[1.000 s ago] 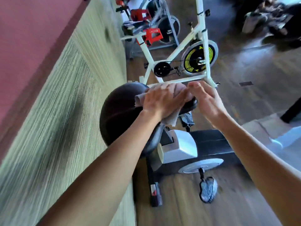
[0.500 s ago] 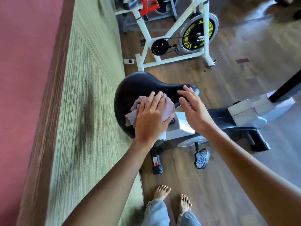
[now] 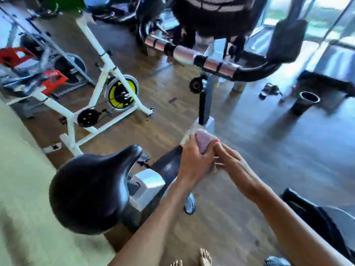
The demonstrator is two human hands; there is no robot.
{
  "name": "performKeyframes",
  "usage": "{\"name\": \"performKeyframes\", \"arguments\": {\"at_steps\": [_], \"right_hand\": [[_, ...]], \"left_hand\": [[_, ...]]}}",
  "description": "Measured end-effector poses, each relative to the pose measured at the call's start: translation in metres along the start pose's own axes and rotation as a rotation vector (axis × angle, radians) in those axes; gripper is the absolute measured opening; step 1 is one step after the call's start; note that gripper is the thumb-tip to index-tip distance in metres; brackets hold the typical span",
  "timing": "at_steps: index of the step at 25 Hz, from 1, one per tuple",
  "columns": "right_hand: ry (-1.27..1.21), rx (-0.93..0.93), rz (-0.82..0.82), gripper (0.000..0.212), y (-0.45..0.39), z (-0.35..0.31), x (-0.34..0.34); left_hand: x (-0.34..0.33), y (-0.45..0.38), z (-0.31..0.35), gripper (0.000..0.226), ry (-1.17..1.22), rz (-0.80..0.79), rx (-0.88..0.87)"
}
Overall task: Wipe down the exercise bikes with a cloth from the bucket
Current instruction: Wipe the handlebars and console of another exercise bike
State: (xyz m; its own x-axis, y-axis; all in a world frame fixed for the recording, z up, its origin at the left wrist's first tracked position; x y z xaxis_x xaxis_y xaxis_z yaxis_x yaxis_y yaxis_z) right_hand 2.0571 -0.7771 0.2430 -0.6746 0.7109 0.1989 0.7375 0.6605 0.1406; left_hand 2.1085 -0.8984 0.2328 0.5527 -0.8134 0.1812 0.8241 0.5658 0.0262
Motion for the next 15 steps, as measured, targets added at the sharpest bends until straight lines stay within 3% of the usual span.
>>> {"name": "performKeyframes", "arguments": {"at_steps": [3, 6, 7, 10, 15], "right_hand": [[0.018, 0.107, 0.218, 0.036, 0.035, -0.012, 0.071], [0.073, 0.133, 0.595, 0.02, 0.078, -0.02, 0.154], [0.115, 0.125, 0.701, 0.02, 0.093, -0.022, 0.182], [0.278, 0.108, 0.832, 0.017, 0.126, -0.028, 0.257], [0.395, 0.091, 0.971, 0.027, 0.155, -0.051, 0.34]], "left_hand": [[-0.071, 0.0, 0.052, 0.077, 0.061, -0.397, 0.014], [-0.143, 0.0, 0.097, 0.025, 0.159, -0.669, -0.059], [-0.167, -0.003, 0.108, 0.022, 0.21, -0.734, -0.075], [-0.228, -0.017, 0.134, 0.057, 0.213, -0.867, -0.105], [-0.317, -0.024, 0.18, 0.026, 0.292, -1.058, -0.099]]}}
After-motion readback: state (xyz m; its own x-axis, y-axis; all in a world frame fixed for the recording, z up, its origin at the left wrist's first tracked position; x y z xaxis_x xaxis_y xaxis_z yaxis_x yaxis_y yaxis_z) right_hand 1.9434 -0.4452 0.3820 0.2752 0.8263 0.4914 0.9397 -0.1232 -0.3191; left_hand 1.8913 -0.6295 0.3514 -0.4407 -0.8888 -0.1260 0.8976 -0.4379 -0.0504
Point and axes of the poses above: each hand's wrist, its own y-axis away from the middle knuckle, its own x-axis out of the back of the hand, z = x × y, the point moved 1 cm from there along -y, towards the middle knuckle, and after that the axes turned 7 degrees about y, right-handed, at the moved point
